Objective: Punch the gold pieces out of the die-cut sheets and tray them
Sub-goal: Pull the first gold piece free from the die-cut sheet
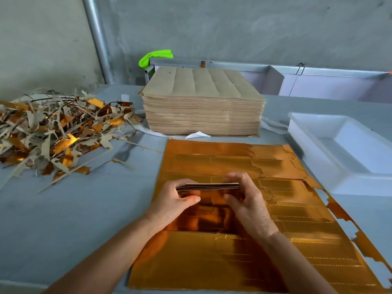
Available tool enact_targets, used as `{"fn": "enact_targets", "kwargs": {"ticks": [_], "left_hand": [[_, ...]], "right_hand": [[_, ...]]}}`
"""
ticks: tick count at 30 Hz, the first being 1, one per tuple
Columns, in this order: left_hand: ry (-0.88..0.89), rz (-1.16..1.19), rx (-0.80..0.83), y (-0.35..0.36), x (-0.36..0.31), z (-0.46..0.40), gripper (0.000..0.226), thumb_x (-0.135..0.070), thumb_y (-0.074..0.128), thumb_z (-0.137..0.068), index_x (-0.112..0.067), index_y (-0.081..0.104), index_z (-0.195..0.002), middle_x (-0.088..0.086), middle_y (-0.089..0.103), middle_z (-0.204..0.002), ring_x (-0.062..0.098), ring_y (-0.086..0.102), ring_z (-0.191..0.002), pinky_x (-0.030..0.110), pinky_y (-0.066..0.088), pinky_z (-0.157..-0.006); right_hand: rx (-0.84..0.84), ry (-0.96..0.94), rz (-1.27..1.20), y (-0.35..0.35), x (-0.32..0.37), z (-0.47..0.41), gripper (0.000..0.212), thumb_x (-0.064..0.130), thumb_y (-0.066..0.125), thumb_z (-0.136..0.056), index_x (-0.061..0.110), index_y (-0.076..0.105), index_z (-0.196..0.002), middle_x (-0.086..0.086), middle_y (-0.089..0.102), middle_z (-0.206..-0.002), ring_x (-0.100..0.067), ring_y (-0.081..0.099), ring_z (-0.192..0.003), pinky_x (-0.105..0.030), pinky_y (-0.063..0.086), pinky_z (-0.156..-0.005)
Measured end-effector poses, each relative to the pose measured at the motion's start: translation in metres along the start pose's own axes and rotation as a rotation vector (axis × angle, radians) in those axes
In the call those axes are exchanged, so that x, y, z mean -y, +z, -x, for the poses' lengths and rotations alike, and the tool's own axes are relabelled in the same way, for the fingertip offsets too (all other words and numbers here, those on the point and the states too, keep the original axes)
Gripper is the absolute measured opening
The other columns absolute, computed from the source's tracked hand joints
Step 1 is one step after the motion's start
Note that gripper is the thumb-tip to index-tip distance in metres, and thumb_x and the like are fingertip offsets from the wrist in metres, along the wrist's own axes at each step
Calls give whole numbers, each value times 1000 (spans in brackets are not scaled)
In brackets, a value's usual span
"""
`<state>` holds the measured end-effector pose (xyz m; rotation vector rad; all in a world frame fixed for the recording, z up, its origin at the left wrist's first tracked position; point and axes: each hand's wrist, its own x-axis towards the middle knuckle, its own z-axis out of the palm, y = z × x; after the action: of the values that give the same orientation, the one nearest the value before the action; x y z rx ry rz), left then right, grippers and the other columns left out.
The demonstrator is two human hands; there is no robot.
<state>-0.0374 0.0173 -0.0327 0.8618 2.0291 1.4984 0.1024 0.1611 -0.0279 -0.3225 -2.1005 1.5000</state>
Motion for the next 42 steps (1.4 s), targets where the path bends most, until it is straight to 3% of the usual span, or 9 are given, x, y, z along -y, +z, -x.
{"fn": "enact_targets", "kwargs": {"ticks": [6,12,17,21,24,30,33,37,42], "left_hand": [[32,-58,5,0,-1,-2,20,-11,72,-82,-27,70,-93,-5,69,-103,16,64,-103,40,52,-95],[-31,-36,-73,5,-5,-9,21,-19,72,-83,-21,68,-103,-2,66,-110,16,61,-106,32,49,-97],[-222,157,-173,10,-21,-23,27,-21,78,-77,-24,64,-99,1,69,-101,22,66,-94,42,55,-85],[-357,456,-169,20,-27,-30,41,-3,75,-76,-12,55,-112,12,64,-112,27,66,-97,36,58,-77],[-364,496,-140,28,-29,-29,49,-1,73,-77,-10,52,-120,12,62,-117,29,63,-105,42,56,-86],[-347,505,-77,28,-28,-25,44,2,70,-80,-14,52,-117,11,61,-118,29,61,-106,43,55,-87],[-344,501,-28,25,-27,-24,49,1,70,-79,-13,51,-122,11,61,-119,29,61,-107,45,54,-89],[-333,571,-19,29,-31,-23,41,1,66,-82,-17,53,-117,11,63,-116,29,61,-106,48,52,-90],[-307,669,-81,49,-41,-30,34,-4,64,-86,-14,56,-117,11,66,-113,29,64,-102,45,54,-84]], "right_hand": [[23,-22,184,0,4,2,35,-3,51,-93,31,52,-102,12,58,-105,4,60,-96,-12,52,-71],[22,96,107,-6,12,-9,23,4,49,-95,25,54,-104,3,61,-103,0,62,-92,-16,54,-66],[-220,264,-128,-14,22,-33,34,8,64,-88,18,56,-119,-5,65,-110,-20,63,-104,-35,55,-89],[-190,409,-370,-7,20,-34,25,14,57,-92,15,54,-117,-5,65,-108,-19,66,-98,-33,55,-85],[-188,452,-489,3,16,-33,12,18,48,-98,20,50,-110,-4,62,-111,-21,64,-102,-35,55,-84],[-276,403,-312,6,13,-36,26,22,39,-102,17,41,-128,-5,54,-121,-24,58,-108,-43,54,-90],[-308,353,-245,2,13,-39,38,25,41,-102,25,33,-139,6,47,-119,-17,52,-108,-35,54,-82],[-315,394,-357,1,14,-39,41,18,45,-100,27,36,-138,-2,47,-129,-25,50,-118,-43,53,-91],[-238,464,-507,5,19,-37,26,10,57,-93,14,50,-119,-7,67,-110,-22,66,-96,-31,55,-71]]}}
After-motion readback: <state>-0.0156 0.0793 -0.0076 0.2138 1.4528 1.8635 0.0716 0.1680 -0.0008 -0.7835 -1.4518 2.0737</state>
